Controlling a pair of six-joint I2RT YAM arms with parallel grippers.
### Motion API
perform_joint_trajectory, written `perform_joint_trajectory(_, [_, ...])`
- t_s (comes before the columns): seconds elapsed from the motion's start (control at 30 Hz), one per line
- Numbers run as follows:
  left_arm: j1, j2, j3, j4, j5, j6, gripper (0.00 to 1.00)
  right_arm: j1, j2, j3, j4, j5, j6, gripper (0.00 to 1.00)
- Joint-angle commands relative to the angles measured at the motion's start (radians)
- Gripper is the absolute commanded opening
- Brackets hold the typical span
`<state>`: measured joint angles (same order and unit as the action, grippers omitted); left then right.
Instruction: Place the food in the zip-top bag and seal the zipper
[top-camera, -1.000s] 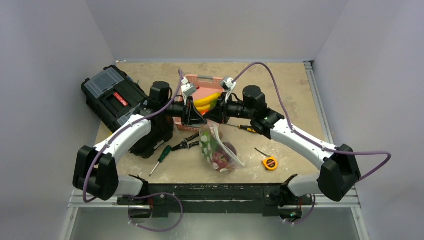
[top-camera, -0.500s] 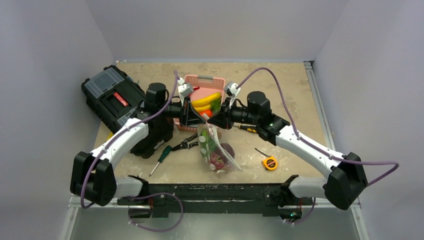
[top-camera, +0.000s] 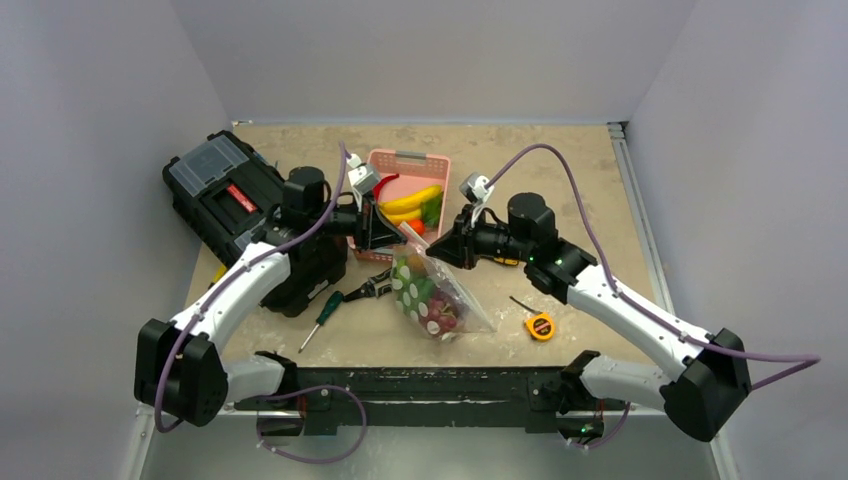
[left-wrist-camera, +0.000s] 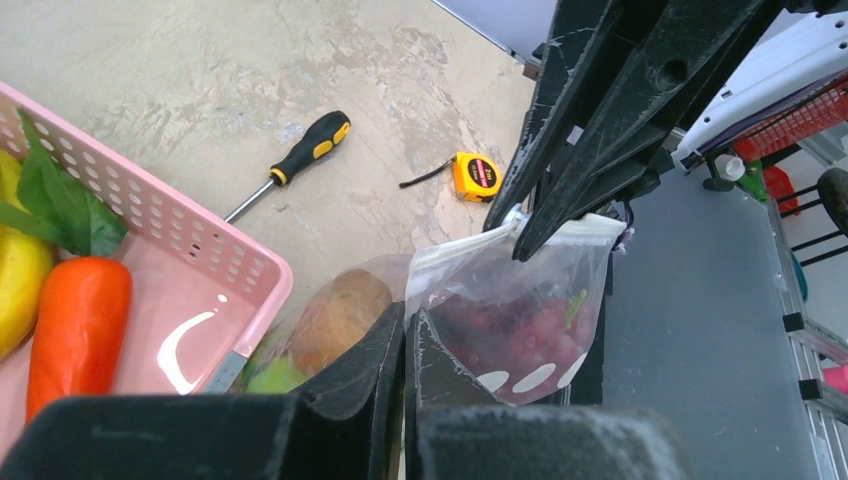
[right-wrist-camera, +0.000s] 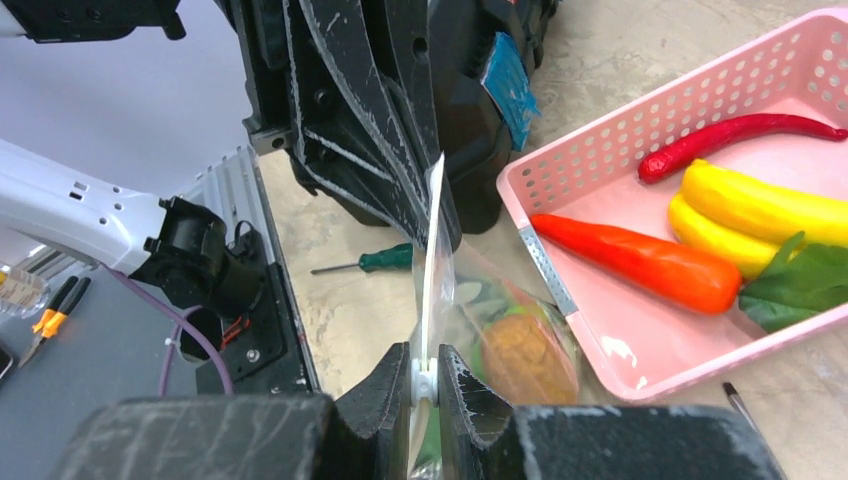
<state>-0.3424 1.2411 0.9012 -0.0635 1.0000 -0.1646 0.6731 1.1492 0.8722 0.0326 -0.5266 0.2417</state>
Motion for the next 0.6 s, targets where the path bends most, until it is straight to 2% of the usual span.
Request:
perform_joint_trajectory(0.0, [0.042, -0.029, 0.0, -0.011, -0.124, 0.032, 0.0, -0.003, -0.073, -0.017, -0.076, 0.007, -0.013, 0.0])
perform_joint_trajectory(0.23, [0.051, -0.052, 0.015, -0.081, -0.237, 0.049, 0.0, -0.003, -0.118, -0.025, -0.14, 0.043, -0.027, 0.0])
perform_joint_trajectory(0.57, [0.051, -0.124, 0.018, -0.18, -0.54, 0.076, 0.0, -0.004, -0.201, -0.034, -0.253, 0.123, -0.032, 0.0])
